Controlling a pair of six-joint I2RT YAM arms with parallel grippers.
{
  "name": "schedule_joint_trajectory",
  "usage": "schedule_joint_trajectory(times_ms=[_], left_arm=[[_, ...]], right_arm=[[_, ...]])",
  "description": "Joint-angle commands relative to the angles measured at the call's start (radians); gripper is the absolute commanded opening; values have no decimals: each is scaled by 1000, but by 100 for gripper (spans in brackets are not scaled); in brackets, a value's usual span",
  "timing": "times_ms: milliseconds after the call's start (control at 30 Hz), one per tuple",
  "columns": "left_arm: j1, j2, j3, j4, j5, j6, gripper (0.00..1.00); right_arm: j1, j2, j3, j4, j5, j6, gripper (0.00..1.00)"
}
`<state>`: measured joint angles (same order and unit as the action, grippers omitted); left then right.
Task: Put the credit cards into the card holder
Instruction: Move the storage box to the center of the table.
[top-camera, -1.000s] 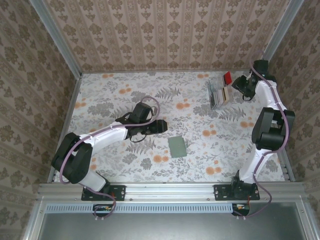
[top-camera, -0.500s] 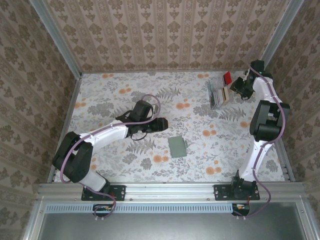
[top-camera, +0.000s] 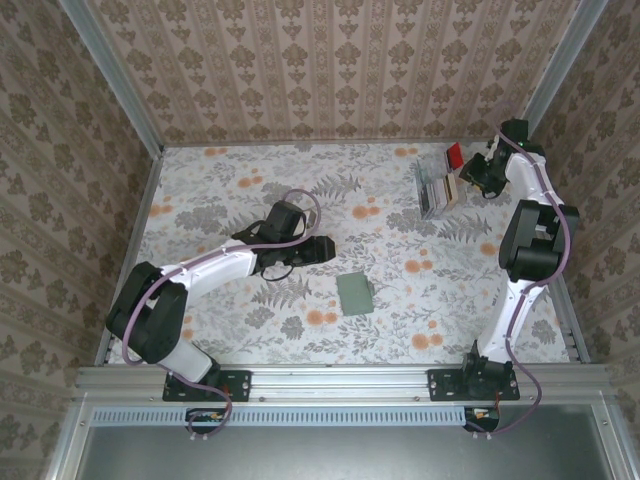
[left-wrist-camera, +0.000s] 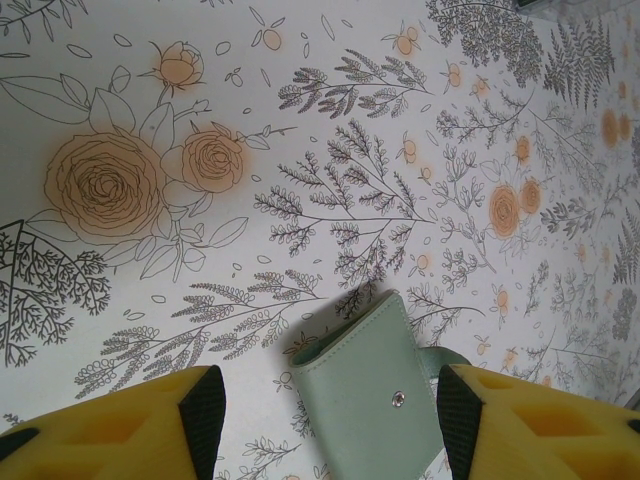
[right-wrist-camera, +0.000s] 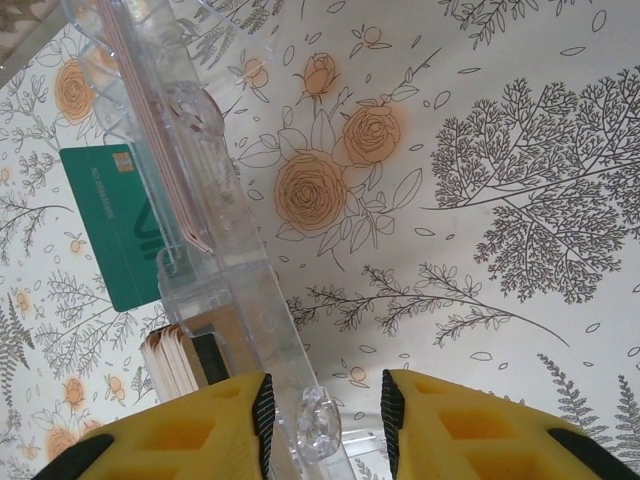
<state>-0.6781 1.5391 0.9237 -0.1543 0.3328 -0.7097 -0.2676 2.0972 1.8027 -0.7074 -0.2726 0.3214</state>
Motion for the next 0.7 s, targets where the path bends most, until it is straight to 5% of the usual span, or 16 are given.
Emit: schedule_joint_trajectory(times_ms=[0, 667], left_arm=[[6, 8, 25, -22, 10, 21, 61], [6, 24, 31, -23, 17, 13, 61]], right_arm=[[6, -55, 3, 8, -35, 15, 36], [19, 35, 18, -73, -20, -75, 25]])
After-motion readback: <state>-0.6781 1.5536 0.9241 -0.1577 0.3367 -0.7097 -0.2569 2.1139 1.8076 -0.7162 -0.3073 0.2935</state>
